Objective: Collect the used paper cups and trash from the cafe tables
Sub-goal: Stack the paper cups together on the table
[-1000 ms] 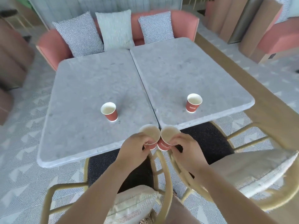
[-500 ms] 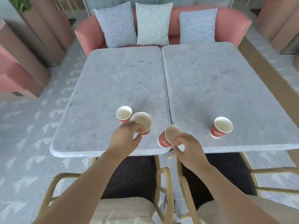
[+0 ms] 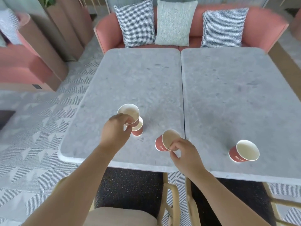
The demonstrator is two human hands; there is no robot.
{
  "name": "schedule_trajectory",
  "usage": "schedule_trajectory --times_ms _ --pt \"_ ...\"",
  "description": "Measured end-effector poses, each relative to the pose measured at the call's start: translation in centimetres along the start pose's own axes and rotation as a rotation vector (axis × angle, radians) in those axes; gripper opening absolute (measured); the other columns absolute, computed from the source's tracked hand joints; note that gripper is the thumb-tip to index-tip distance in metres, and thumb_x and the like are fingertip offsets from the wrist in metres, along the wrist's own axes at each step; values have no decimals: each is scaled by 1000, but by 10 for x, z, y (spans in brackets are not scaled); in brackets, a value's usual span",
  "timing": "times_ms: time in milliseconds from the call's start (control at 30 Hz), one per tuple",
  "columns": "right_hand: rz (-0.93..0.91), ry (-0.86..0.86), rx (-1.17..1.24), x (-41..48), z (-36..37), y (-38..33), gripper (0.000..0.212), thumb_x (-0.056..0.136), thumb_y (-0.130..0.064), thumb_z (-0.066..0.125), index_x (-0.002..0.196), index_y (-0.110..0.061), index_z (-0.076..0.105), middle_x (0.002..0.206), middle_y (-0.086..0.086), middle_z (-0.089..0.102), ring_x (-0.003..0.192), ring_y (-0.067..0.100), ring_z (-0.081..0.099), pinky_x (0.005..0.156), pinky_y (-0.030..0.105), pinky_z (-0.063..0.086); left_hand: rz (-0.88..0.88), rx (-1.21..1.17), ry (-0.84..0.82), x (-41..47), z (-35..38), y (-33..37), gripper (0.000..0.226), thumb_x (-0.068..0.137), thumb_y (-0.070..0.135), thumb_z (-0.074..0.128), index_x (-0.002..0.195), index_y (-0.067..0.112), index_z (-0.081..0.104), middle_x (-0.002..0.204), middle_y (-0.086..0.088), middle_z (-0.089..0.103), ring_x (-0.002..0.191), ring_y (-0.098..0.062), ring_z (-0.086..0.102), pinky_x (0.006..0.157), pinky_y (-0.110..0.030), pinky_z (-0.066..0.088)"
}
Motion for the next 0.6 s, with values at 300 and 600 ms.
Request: schedule_trajectory --times_ms 300,600 --pt "73 -28 -20 -5 12 26 12 77 -11 66 75 -21 59 82 -12 58 80 2 51 68 3 35 -24 95 -211 18 58 -20 19 78 10 61 92 21 66 95 2 67 89 -24 59 66 -29 46" --pt "155 22 -43 -24 -11 55 23 79 -15 65 72 -31 50 81 -16 56 80 0 51 66 5 36 20 82 -339 17 103 -2 14 80 13 62 93 18 65 95 1 67 87 -25 61 67 -31 47"
Point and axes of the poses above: each hand's wrist, its own x-axis towards the middle knuckle, its own z-axis out of the palm, y = z × x, the point moved 7 cm from there along x, towards the middle knuckle
